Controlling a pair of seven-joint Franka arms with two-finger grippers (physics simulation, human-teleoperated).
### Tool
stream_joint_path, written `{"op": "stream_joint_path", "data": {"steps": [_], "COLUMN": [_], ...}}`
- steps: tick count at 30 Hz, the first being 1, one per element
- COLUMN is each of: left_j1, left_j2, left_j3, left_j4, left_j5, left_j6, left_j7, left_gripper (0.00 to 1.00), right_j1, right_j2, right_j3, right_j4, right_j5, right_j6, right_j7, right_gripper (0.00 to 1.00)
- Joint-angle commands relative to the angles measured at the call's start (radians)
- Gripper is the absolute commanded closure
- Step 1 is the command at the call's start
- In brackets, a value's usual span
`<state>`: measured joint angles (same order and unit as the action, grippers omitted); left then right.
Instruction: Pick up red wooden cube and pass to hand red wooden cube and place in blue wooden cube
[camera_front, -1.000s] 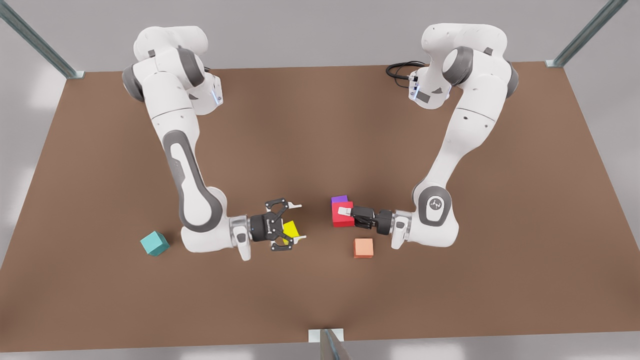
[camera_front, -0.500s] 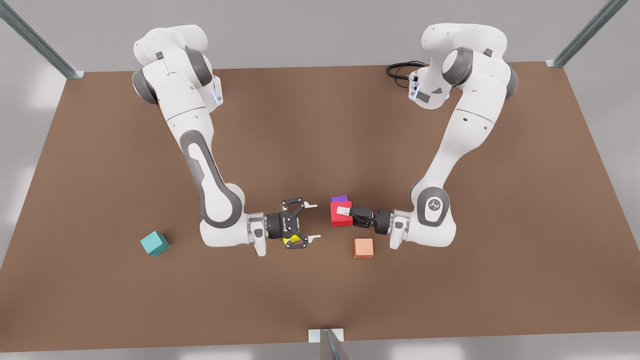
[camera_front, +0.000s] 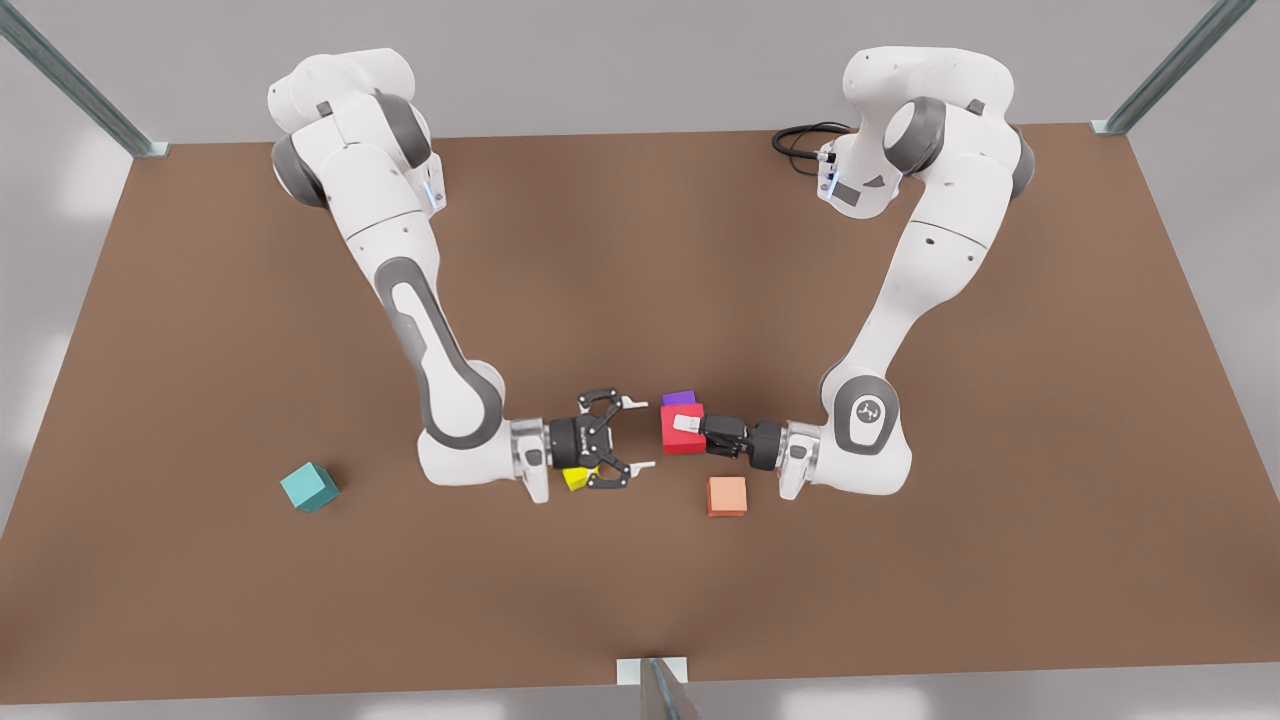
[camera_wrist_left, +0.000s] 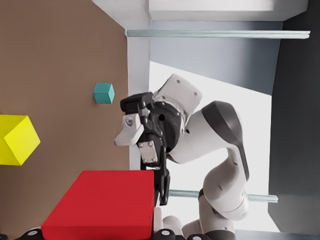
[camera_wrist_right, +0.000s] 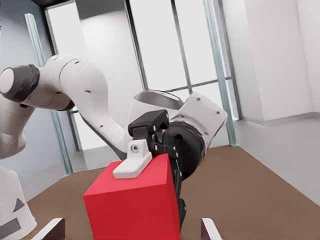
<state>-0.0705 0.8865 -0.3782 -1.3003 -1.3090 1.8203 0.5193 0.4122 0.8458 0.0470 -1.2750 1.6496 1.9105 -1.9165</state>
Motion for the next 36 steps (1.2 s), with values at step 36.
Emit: {"op": "stream_joint_path", "data": {"steps": [36], "left_j1": [-0.006], "left_j2": [0.015], "left_j3": [-0.01], "left_j4": [0.027], "left_j5": [-0.006], "left_j6": [0.005], "left_j7": [0.004], "left_gripper": [0.36], "right_j1": [0.059], "right_j2": [0.016], "right_j3": [0.007], "right_j4": [0.037], "right_j5": [0.036], "right_j6": [0.102], "right_j7": [0.073], "right_gripper": [0.0]}}
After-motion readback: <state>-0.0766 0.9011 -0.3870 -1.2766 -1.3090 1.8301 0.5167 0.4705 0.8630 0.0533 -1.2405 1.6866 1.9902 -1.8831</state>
